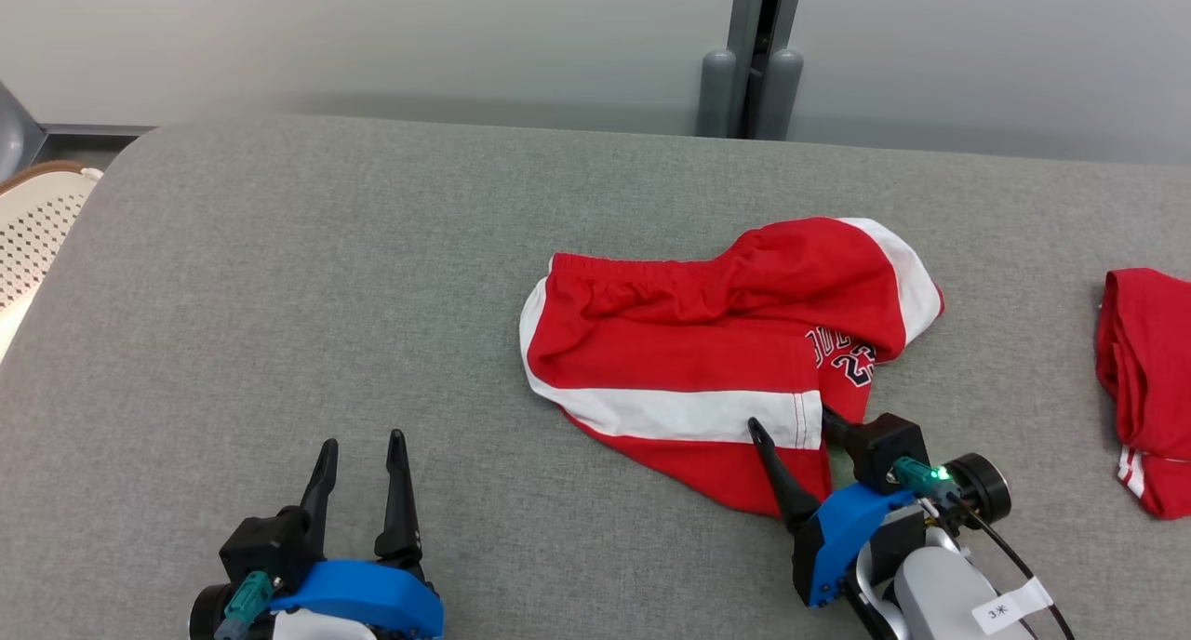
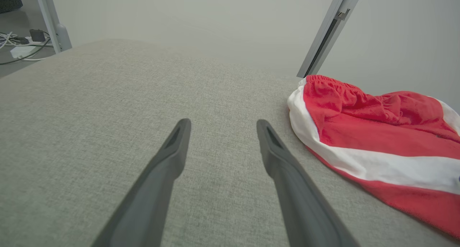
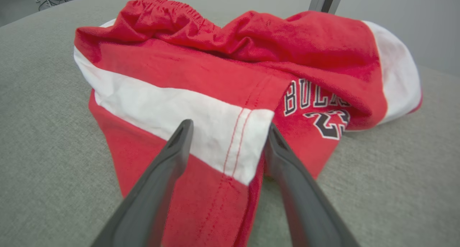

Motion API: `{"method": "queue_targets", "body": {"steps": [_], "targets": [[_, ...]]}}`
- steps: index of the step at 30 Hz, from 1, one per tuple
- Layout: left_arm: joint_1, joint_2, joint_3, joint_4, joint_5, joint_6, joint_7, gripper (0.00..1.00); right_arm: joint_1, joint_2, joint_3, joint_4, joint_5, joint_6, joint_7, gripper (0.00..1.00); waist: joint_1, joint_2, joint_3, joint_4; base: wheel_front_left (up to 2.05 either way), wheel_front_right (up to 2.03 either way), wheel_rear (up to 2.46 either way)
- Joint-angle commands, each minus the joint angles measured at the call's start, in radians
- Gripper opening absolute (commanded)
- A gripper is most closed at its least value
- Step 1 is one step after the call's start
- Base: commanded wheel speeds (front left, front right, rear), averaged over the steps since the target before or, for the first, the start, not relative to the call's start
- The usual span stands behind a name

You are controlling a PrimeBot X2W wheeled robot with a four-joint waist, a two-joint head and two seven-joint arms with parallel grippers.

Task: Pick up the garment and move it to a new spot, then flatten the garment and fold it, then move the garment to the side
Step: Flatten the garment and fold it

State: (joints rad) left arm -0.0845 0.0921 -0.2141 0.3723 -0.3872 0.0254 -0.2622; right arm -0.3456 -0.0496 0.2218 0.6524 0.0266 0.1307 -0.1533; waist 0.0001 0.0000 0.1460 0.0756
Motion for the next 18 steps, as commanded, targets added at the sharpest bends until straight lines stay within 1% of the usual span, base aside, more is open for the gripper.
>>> {"method": "queue_targets", "body": {"steps": [1, 2, 3, 4, 8, 11, 13, 15, 18], "targets": [[-0.011, 0.0, 0.004, 0.0, 0.004, -0.001, -0.004, 1.0, -0.023, -0.002, 0.009, 0.008, 0.006, 0.0, -0.011, 0.71, -0.0001, 0.0, 0.008, 0.009, 0.0, 0.0, 0.0], [-0.011, -0.001, 0.007, 0.0, 0.005, -0.002, -0.003, 1.0, -0.031, -0.002, 0.02, 0.017, 0.013, 0.0, -0.014, 0.42, -0.0001, 0.0, 0.009, 0.01, 0.0, 0.0, 0.0], [-0.011, -0.002, 0.01, 0.0, 0.006, -0.002, -0.003, 1.0, -0.04, -0.002, 0.031, 0.023, 0.019, 0.0, -0.019, 0.26, -0.0001, 0.0, 0.01, 0.011, 0.0, 0.0, 0.0], [-0.011, -0.003, 0.014, 0.001, 0.007, -0.002, -0.003, 1.0, -0.049, -0.002, 0.042, 0.024, 0.023, 0.0, -0.027, 0.0, -0.0001, 0.0, 0.01, 0.011, 0.0, 0.0, 0.0], [-0.005, -0.005, 0.027, 0.002, 0.012, -0.001, -0.003, 1.0, -0.076, -0.002, 0.116, -0.013, 0.077, 0.0, -0.058, 0.0, -0.0001, 0.0, 0.002, -0.002, 0.0, 0.0, 0.0], [0.001, -0.009, 0.029, 0.004, 0.014, -0.005, -0.003, 1.0, -0.082, -0.002, 0.175, -0.08, 0.132, 0.0, -0.073, 0.0, -0.0001, 0.0, -0.012, -0.021, 0.0, 0.0, 0.0], [0.007, -0.01, 0.031, 0.005, 0.017, -0.006, -0.003, 1.0, -0.07, -0.002, 0.196, -0.131, 0.159, 0.0, -0.078, 0.0, -0.0001, 0.0, -0.024, -0.035, 0.0, 0.0, 0.0], [0.013, -0.012, 0.032, 0.006, 0.02, -0.008, -0.003, 1.0, -0.049, -0.003, 0.193, -0.172, 0.167, 0.0, -0.073, 0.0, -0.0001, 0.0, -0.037, -0.05, 0.0, 0.0, 0.0], [0.018, -0.015, 0.035, 0.007, 0.021, -0.008, -0.003, 1.0, -0.007, -0.003, 0.127, -0.215, 0.122, 0.0, -0.045, 0.0, -0.0001, 0.0, -0.056, -0.068, 0.0, 0.0, 0.0]]}}
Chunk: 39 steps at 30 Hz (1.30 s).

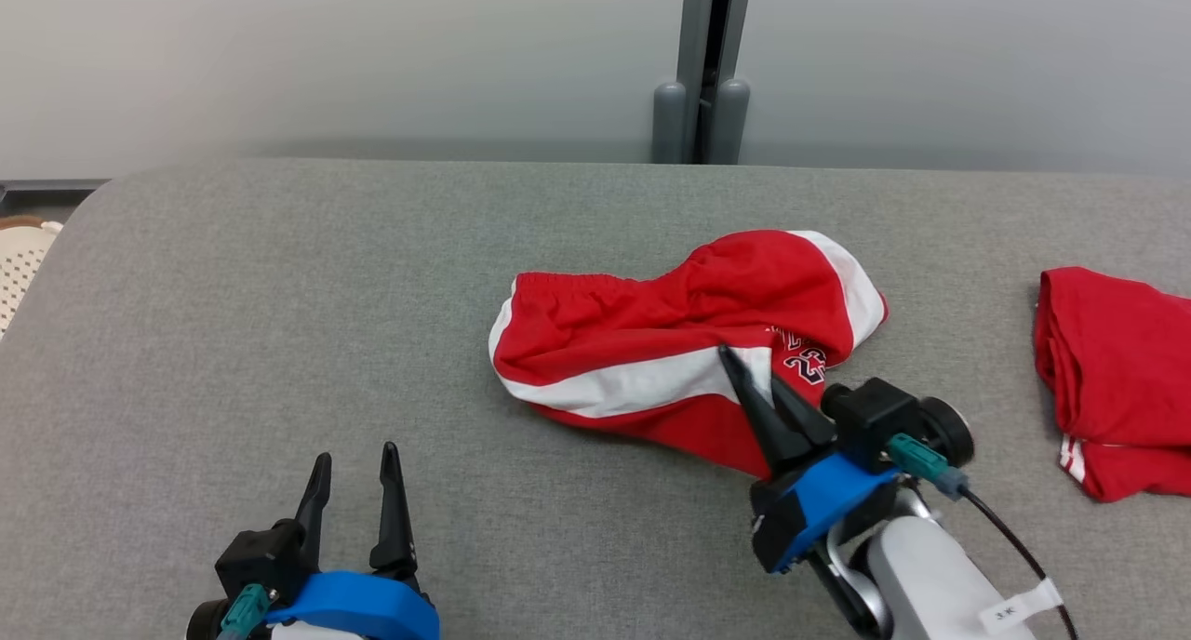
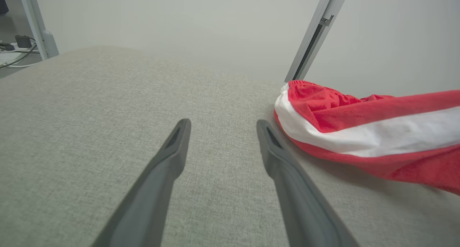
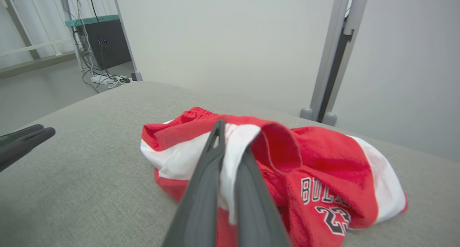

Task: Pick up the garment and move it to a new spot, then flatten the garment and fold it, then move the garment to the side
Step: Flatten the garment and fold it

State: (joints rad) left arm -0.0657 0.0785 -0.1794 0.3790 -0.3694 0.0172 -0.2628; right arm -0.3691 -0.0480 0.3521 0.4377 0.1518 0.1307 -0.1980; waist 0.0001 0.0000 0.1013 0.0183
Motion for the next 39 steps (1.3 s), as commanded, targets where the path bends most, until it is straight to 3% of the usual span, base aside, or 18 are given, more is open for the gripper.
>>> {"method": "queue_targets", "body": {"steps": [1, 7, 14, 15, 16, 17, 28, 39], "targets": [[0.001, -0.002, 0.001, 0.0, 0.003, 0.0, -0.003, 1.0, 0.033, -0.004, -0.037, -0.014, -0.023, 0.0, 0.01, 0.0, -0.0001, 0.0, -0.015, -0.015, 0.0, 0.0, 0.0], [0.009, -0.006, 0.004, -0.006, 0.009, -0.003, -0.003, 1.0, 0.132, -0.015, -0.245, -0.049, -0.11, 0.0, 0.077, 0.0, -0.0001, 0.0, -0.021, -0.025, 0.0, 0.0, 0.0], [0.0, -0.01, 0.003, -0.001, 0.014, -0.011, -0.003, 1.0, 0.162, -0.03, -0.444, 0.027, -0.176, 0.0, 0.074, 0.02, -0.0001, 0.0, -0.007, -0.011, 0.0, 0.0, 0.0], [-0.001, -0.011, 0.004, 0.0, 0.015, -0.011, -0.003, 1.0, 0.157, -0.027, -0.449, 0.044, -0.182, 0.0, 0.069, 0.36, -0.0001, 0.0, -0.007, -0.01, 0.0, 0.0, 0.0], [-0.002, -0.011, 0.004, 0.002, 0.017, -0.012, -0.003, 1.0, 0.153, -0.024, -0.451, 0.059, -0.189, 0.0, 0.062, 0.84, -0.0001, 0.0, -0.007, -0.009, 0.0, 0.0, 0.0], [-0.003, -0.011, 0.004, 0.004, 0.017, -0.013, -0.003, 1.0, 0.148, -0.023, -0.451, 0.073, -0.195, 0.0, 0.053, 1.0, -0.0001, 0.0, -0.008, -0.008, 0.0, 0.0, 0.0], [0.015, -0.013, 0.012, 0.01, 0.026, -0.019, -0.003, 1.0, 0.169, -0.006, -0.461, 0.157, -0.192, 0.0, -0.019, 1.0, -0.0001, 0.0, -0.033, -0.021, 0.0, 0.0, 0.0], [0.011, -0.015, -0.012, 0.005, 0.048, -0.033, -0.003, 1.0, 0.215, -0.002, -0.471, 0.032, -0.168, 0.0, -0.057, 1.0, -0.0001, 0.0, -0.055, -0.041, 0.0, 0.0, 0.0]]}}
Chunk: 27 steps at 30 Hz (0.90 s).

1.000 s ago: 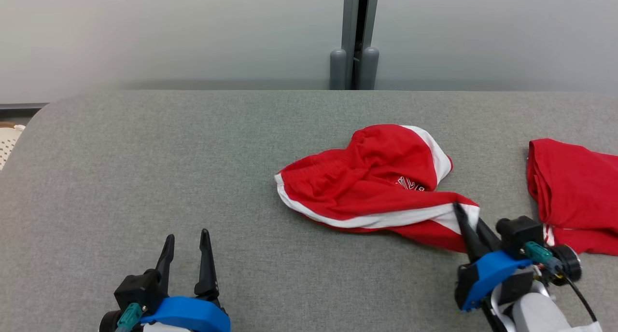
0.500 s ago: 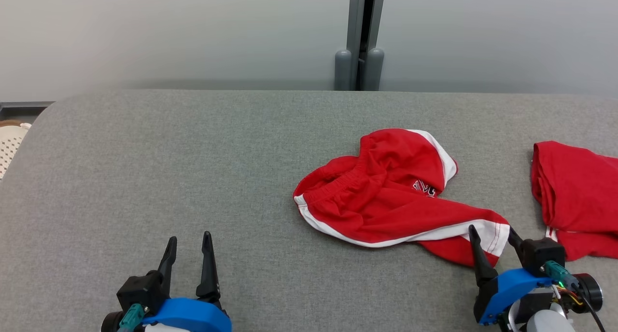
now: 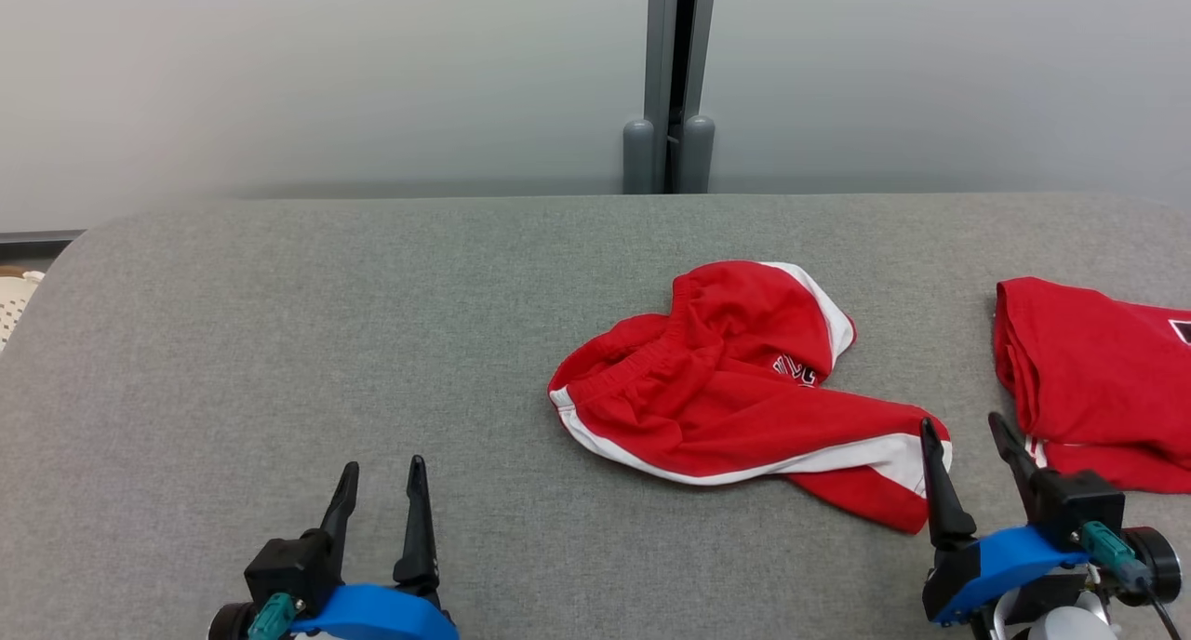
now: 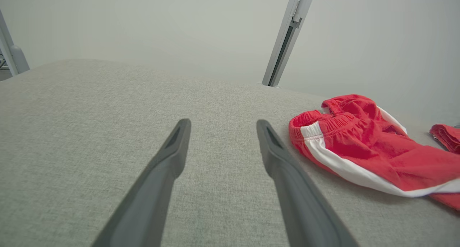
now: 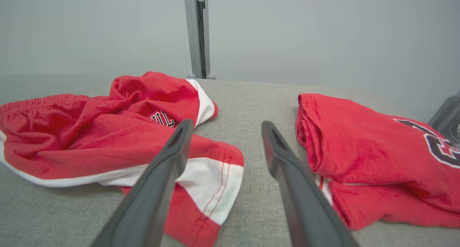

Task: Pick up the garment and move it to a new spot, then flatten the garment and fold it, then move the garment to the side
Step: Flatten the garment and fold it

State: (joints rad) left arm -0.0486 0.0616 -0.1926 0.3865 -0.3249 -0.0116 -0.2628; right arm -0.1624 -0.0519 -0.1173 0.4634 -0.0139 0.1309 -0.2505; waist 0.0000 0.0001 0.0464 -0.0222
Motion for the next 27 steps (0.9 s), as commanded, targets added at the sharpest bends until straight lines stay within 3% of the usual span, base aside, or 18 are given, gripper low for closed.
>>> {"method": "queue_targets", "body": {"steps": [1, 11, 27], "targets": [[-0.009, 0.001, -0.002, -0.004, 0.004, -0.006, -0.003, 1.0, 0.013, 0.002, 0.005, -0.008, 0.007, 0.0, -0.005, 1.0, 0.0, -0.0001, -0.001, -0.001, 0.0, 0.0, 0.0], [-0.02, -0.003, -0.025, -0.003, 0.009, -0.003, -0.003, 1.0, 0.061, 0.001, 0.074, -0.097, 0.084, 0.0, -0.012, 1.0, 0.0, -0.0001, -0.01, -0.005, 0.0, 0.0, 0.0], [-0.025, -0.007, -0.04, 0.003, -0.004, 0.0, -0.003, 1.0, 0.051, 0.001, 0.121, -0.073, 0.111, 0.0, -0.014, 1.0, 0.0, -0.0001, -0.006, 0.001, 0.0, 0.0, 0.0]]}}
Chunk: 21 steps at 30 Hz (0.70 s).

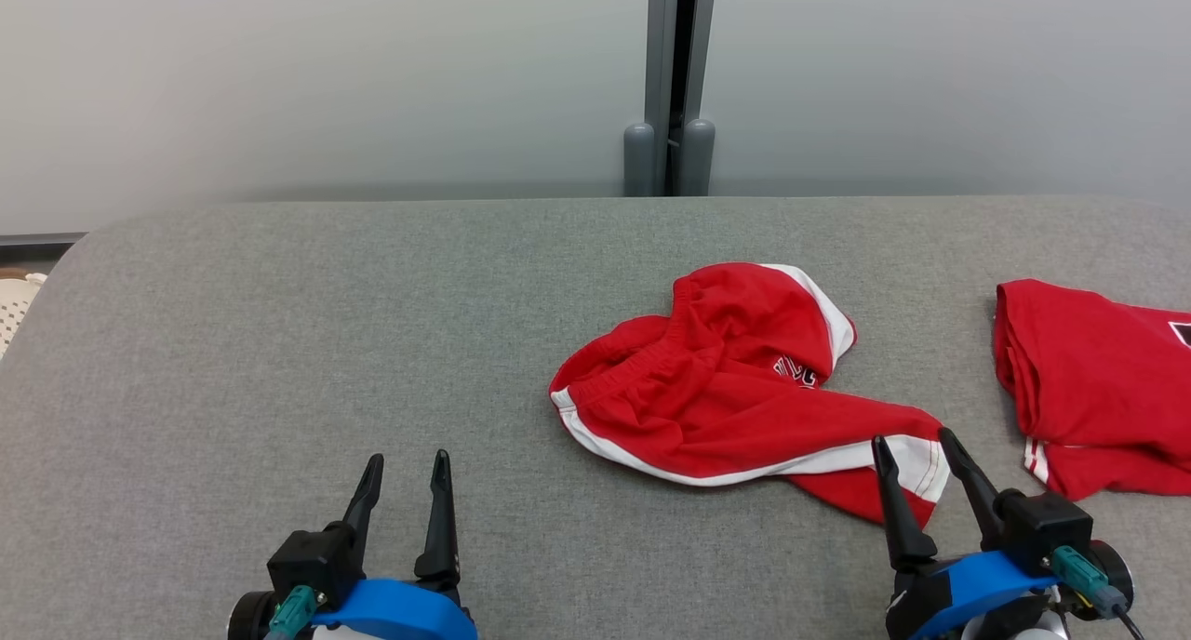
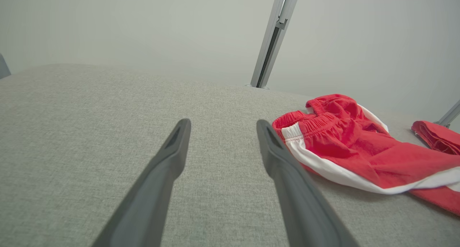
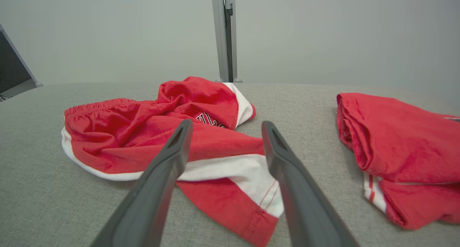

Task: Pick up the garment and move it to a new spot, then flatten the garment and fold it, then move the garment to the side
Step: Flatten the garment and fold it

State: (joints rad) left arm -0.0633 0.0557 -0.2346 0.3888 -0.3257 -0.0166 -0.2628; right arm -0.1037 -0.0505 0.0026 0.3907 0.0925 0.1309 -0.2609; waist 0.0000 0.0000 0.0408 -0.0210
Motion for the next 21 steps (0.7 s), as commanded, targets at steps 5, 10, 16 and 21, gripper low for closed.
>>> {"method": "queue_targets", "body": {"steps": [5, 10, 16, 21], "targets": [[-0.013, -0.001, -0.002, 0.003, -0.003, 0.005, -0.003, 1.0, -0.015, 0.0, 0.002, 0.003, 0.006, 0.0, -0.004, 1.0, 0.0, 0.0, 0.002, 0.002, 0.0, 0.0, 0.0], [-0.016, 0.0, -0.003, 0.005, -0.004, 0.007, -0.003, 1.0, -0.017, 0.0, 0.001, 0.004, 0.006, 0.0, -0.005, 1.0, 0.0, 0.0, 0.006, 0.004, 0.0, 0.0, 0.0], [-0.03, 0.013, -0.012, 0.008, 0.008, 0.004, -0.002, 1.0, -0.03, 0.0, -0.002, -0.007, 0.006, 0.0, -0.005, 1.0, 0.0, 0.0, 0.031, 0.004, 0.0, 0.0, 0.0], [-0.09, 0.037, -0.042, 0.011, 0.027, -0.03, 0.021, 1.0, -0.039, 0.0, -0.003, -0.018, 0.008, 0.0, -0.005, 1.0, 0.0, 0.0, 0.061, 0.001, 0.0, 0.0, 0.0]]}}
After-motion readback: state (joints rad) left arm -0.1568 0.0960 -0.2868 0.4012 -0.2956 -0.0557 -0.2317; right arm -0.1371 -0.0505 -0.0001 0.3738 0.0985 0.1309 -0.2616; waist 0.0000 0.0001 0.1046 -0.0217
